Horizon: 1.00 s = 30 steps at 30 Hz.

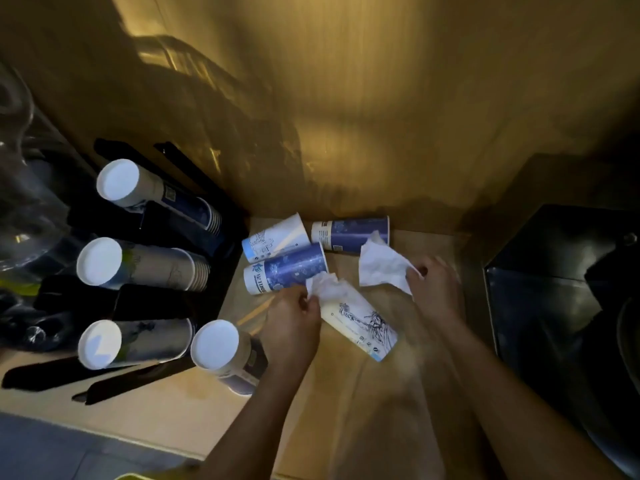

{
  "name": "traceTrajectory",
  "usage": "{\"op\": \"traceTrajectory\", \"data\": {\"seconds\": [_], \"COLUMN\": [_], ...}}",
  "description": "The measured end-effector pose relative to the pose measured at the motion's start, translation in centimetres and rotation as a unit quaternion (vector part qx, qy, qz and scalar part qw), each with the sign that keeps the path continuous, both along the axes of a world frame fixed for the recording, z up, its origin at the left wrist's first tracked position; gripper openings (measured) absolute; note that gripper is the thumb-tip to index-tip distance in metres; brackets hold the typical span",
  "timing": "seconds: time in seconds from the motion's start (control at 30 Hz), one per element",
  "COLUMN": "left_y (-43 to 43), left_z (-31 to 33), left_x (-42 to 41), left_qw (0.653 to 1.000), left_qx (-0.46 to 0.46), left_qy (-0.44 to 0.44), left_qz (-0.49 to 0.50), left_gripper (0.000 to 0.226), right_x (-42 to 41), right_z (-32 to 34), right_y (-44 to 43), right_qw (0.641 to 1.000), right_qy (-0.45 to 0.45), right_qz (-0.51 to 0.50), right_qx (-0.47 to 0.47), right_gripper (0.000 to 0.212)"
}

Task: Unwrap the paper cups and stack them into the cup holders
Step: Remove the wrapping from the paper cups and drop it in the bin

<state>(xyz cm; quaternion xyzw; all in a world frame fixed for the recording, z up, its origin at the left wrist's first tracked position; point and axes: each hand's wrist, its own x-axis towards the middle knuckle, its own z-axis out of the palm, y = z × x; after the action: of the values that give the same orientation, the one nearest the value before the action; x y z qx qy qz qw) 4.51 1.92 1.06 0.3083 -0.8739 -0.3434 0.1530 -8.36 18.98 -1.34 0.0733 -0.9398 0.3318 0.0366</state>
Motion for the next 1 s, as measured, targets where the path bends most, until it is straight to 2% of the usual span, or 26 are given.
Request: {"op": "traceTrajectory", "data": {"seconds": [0.3, 0.53, 0.7, 0.8, 1.0], "left_y": [-1.3, -5.7, -9.8, -12.6, -17.7], "left_z": [7.2, 11.3, 12.1, 11.9, 9.8], "left_x": [3.6, 8.6, 15.0, 19.5, 28.6], "left_qw": [0.984, 0.959, 0.936, 0.918, 0.885], "left_qx": [0.014, 0.040, 0.037, 0.032, 0.054], "left_qy": [0.155, 0.240, 0.274, 0.290, 0.288], "left_qz": [0.088, 0.149, 0.219, 0.269, 0.362], "left_gripper": [0.021, 0.017, 0.013, 0.019, 0.014], "right_x": [2.8, 7.3, 12.7, 16.3, 23.8], "right_z": [5.9, 11.6, 14.4, 15.0, 13.9], "right_y": [-2.5, -7.4, -13.8, -18.0, -26.1], "right_qw": [0.989, 0.955, 0.904, 0.873, 0.811], "right_qy": [0.064, 0.144, 0.239, 0.267, 0.328], "right_qz": [0.046, 0.122, 0.234, 0.296, 0.387], "right_qx": [-0.128, -0.227, -0.265, -0.281, -0.290], "right_gripper": [0.011, 0.008, 0.016, 0.017, 0.016]}}
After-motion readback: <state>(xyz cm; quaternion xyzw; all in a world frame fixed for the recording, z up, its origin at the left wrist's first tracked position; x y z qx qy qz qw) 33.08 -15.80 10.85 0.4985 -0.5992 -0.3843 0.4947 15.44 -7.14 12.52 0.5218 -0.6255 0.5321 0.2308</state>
